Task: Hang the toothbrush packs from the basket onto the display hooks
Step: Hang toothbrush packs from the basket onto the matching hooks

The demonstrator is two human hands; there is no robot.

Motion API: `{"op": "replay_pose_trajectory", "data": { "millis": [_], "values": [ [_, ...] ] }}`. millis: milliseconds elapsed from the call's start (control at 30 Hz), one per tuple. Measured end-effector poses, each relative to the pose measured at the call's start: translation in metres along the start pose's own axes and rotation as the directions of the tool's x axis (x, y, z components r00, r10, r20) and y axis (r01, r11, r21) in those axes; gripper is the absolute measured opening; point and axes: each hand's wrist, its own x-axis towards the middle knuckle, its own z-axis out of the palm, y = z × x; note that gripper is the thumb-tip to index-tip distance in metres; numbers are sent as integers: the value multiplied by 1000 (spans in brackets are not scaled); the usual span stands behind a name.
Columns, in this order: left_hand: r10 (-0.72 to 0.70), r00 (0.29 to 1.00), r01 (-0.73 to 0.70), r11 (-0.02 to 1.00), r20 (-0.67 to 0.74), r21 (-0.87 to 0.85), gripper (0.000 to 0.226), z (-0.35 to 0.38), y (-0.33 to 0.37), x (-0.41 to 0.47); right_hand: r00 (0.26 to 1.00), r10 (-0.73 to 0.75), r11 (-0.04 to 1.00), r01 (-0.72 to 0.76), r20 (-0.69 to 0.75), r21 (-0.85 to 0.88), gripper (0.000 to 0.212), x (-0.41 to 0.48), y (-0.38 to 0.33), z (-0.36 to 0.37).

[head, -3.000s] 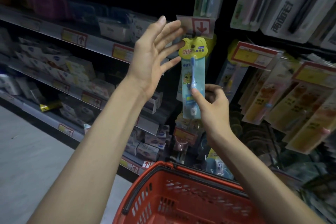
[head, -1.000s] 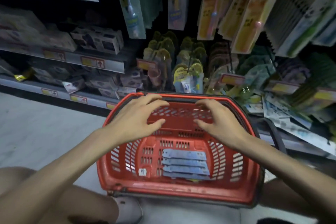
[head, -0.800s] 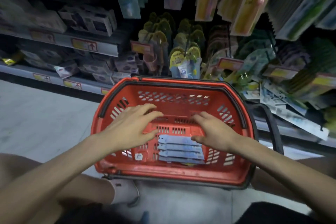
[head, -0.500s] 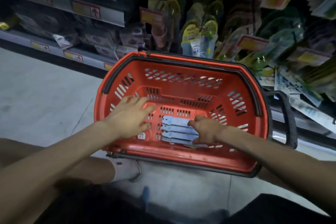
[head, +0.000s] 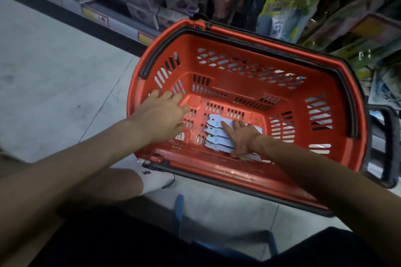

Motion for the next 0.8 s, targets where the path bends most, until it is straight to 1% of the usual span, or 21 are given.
{"op": "replay_pose_trajectory", "data": {
  "millis": [67, 133, 167, 267, 400, 433, 533, 633, 733, 800],
  "values": [
    [5, 1000, -5, 1000, 31, 0, 50, 1, 0, 3, 999, 2, 999, 0, -42, 36, 122, 5, -1, 1],
    [1, 999, -1, 1000, 40, -8, 50, 1, 1, 5, 997, 2, 991, 8, -80, 131, 111, 10, 2, -1],
    [-1, 999, 2, 1000, 40, -15, 50, 2, 1, 5, 996, 3, 987, 12, -88, 160, 109, 10, 4, -3],
    [2, 999, -1, 1000, 41, -19, 48, 5, 1, 7, 996, 7, 986, 8, -90, 165, 109, 10, 4, -1],
    [5, 1000, -4, 999, 23, -33, 46, 8, 0, 7, 995, 26, 995, -17, -93, 99, 117, 11, -7, 10],
    [6, 1000, -5, 999, 22, -32, 45, 8, 0, 7, 994, 32, 993, -20, -105, 114, 114, 11, -8, 11],
    [14, 1000, -14, 1000, 27, -15, 43, 11, -1, 7, 990, 59, 972, -27, -131, 234, 96, 13, -4, 7],
    [-3, 999, 4, 1000, 35, -16, 44, 12, -2, 10, 985, 81, 966, -40, -151, 256, 87, 12, -1, 3],
    [-14, 999, 15, 1000, 32, -17, 44, 12, -1, 12, 980, 98, 951, -41, -174, 305, 73, 10, 0, 3],
    [-14, 1000, 15, 1000, 28, -20, 44, 12, 0, 13, 976, 102, 942, -33, -191, 333, 69, 6, 1, 1]
  ]
}}
